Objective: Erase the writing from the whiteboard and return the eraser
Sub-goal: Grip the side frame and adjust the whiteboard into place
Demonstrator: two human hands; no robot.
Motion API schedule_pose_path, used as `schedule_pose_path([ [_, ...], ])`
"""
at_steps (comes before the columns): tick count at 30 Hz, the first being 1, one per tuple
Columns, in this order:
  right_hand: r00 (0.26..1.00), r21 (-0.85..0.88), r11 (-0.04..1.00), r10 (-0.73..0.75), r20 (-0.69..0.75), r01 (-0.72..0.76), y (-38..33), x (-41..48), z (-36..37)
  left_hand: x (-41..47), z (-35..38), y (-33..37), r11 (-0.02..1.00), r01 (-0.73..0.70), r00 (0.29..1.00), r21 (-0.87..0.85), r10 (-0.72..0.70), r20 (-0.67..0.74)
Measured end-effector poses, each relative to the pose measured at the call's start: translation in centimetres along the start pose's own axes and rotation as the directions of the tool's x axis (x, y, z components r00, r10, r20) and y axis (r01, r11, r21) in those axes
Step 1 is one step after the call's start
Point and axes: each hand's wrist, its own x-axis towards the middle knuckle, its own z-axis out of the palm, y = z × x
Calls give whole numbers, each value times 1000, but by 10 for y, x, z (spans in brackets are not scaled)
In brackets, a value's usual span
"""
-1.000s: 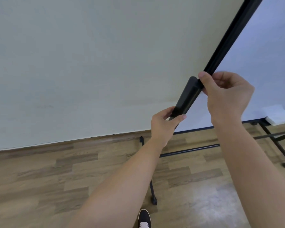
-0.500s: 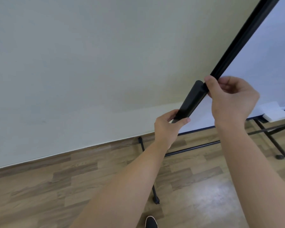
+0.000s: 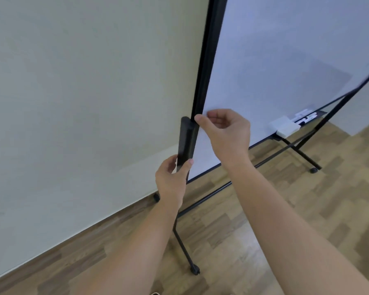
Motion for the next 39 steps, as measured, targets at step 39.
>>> schedule_pose_path([
  [39, 982, -130, 974, 188, -3, -187, 186, 262, -467, -84, 502, 17, 947, 54, 989, -316, -95, -115],
])
